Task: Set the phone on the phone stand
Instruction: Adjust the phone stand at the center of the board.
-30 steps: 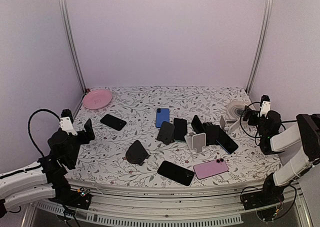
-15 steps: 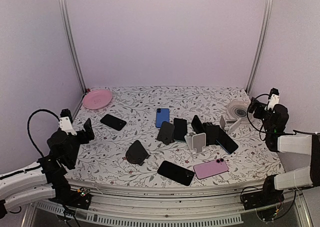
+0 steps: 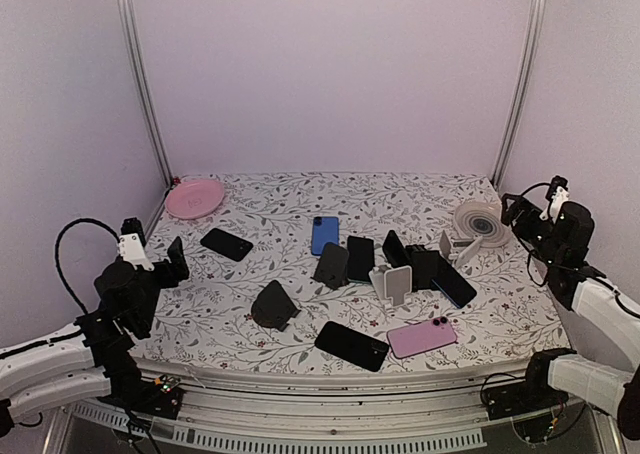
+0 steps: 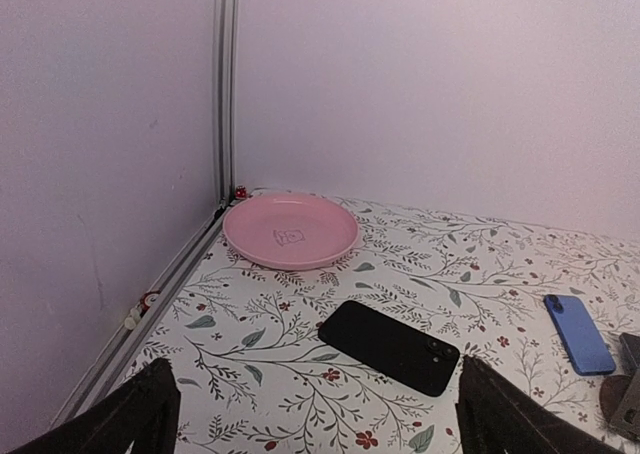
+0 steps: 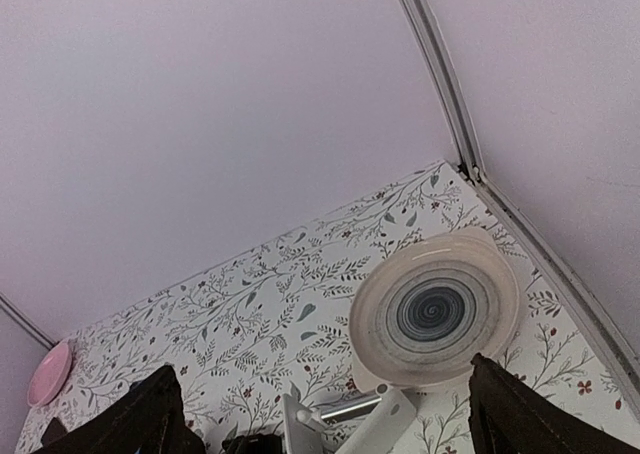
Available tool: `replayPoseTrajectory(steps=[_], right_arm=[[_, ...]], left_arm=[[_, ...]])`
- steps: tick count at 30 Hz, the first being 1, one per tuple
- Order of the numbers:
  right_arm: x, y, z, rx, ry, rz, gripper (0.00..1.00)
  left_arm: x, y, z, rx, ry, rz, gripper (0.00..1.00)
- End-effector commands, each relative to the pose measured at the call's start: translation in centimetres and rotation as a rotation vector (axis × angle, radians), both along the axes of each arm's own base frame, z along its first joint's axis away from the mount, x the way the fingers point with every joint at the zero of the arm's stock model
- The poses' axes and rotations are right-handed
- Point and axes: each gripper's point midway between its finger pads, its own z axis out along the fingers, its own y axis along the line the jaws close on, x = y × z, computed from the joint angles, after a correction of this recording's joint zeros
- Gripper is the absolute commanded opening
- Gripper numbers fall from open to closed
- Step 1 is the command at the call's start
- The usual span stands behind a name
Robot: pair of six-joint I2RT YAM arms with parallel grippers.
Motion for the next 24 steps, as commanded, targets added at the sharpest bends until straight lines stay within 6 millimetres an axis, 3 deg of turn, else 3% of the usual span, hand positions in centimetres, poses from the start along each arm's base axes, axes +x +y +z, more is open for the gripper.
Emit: replayPoseTrajectory(steps=[1, 10, 17, 24], right_arm=[[-0.3, 1.3, -2.3, 0.021, 0.193, 0.08, 0.99], [-1.1, 1.6, -6.2, 0.01, 0.294, 0.101, 0.99], [-0.6, 2.2, -7.0, 0.046, 0.33, 0.129, 0.99], [-0.3, 3.2, -9.7, 0.07, 0.452, 0.188, 0.99]], left_arm=[[0.2, 0.0, 1.2, -0.023, -0.024, 0.0, 0.97], [0.2, 0.2, 1.1, -0.029, -0.023, 0.008, 0.97], [0.2, 0.2, 1.1, -0.03, -0.021, 0.012, 0.97], [0.3, 0.2, 1.1, -0.028, -0.017, 0.014, 0.97]])
